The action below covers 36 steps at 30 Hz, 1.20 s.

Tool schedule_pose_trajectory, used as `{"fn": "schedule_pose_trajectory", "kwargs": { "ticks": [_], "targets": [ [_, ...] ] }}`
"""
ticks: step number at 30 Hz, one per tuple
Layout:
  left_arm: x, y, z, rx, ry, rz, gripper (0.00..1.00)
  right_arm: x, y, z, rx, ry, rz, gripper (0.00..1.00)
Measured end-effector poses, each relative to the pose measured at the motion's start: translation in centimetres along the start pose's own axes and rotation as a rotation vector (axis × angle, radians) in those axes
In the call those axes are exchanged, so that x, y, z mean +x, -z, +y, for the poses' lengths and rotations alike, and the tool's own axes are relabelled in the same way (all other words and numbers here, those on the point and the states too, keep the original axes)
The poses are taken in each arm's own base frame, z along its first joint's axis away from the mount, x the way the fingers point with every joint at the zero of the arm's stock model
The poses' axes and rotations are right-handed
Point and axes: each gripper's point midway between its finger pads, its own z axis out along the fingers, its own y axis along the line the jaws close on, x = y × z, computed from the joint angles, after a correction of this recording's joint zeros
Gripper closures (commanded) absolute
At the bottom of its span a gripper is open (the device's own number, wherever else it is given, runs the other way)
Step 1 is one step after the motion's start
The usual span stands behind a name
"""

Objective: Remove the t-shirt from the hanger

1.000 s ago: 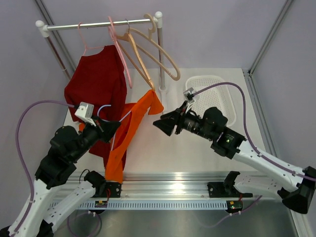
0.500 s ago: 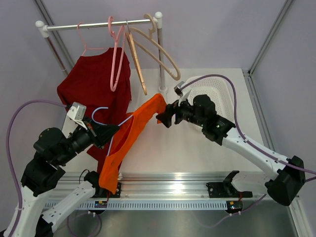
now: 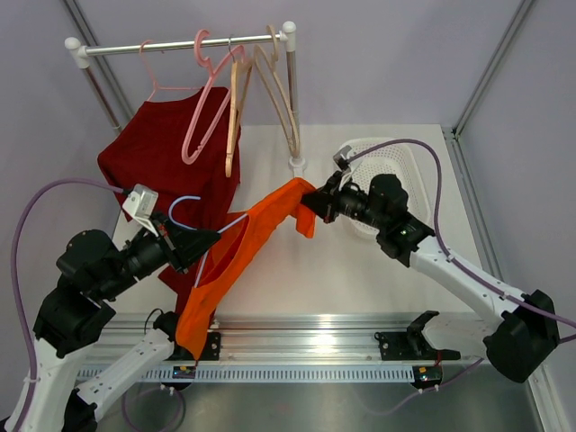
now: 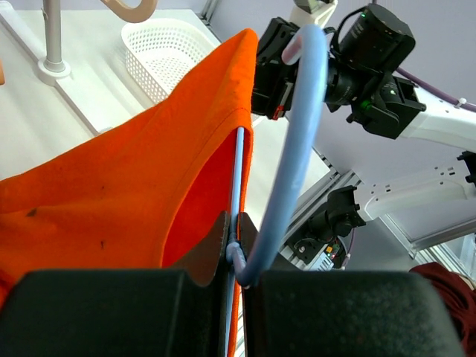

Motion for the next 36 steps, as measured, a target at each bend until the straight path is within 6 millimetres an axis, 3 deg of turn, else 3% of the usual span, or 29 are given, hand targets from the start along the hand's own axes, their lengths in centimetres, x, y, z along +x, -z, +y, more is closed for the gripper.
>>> {"fn": "schedule_pose_trajectory", "kwargs": {
  "ticks": [5, 10, 16, 21, 26, 31, 33, 36],
  "targets": [
    [-0.2, 0.3, -0.2, -0.002, -0.003, 0.006, 1.0, -2.6, 3.1, -2.4, 0.138, -0.025, -0.113, 1.0],
    [-1.8, 1.2, -1.3, 0.022, -0.018, -0.039, 1.0, -5.6, 6.6, -7.1, 0.299, -0.07, -0.223, 1.0],
    [-3.7, 3.0, -2.7, 0.042, -0.036, -0.106, 1.0, -4.3, 6.4, -9.1, 0.328, -0.133, -0.198, 1.0],
    [-6.2, 6.1, -3.2, 0.007, -0.059, -0.237, 1.0, -1.7, 5.5, -9.9, 0.319, -0.182, -0.14, 1.0],
    [-7.4, 8.4, -3.1, -0.026, -0.071, -0.331, 1.0, -1.8, 5.9, -8.6, 0.276, -0.176, -0.137, 1.0],
    [-7.4, 7.4, -2.9, -0.017, -0.055, -0.334, 1.0, -1.8, 5.4, -5.4, 0.172, -0.165, -0.129, 1.0],
    [-7.3, 6.4, -2.7, -0.01, -0.05, -0.333, 1.0, -0.3, 4.1, -1.9, 0.094, -0.163, -0.081, 1.0],
    [-7.4, 4.1, -2.4, 0.006, -0.034, -0.323, 1.0, 2.9, 2.2, 5.7, -0.102, -0.163, 0.026, 1.0]
  ]
}}
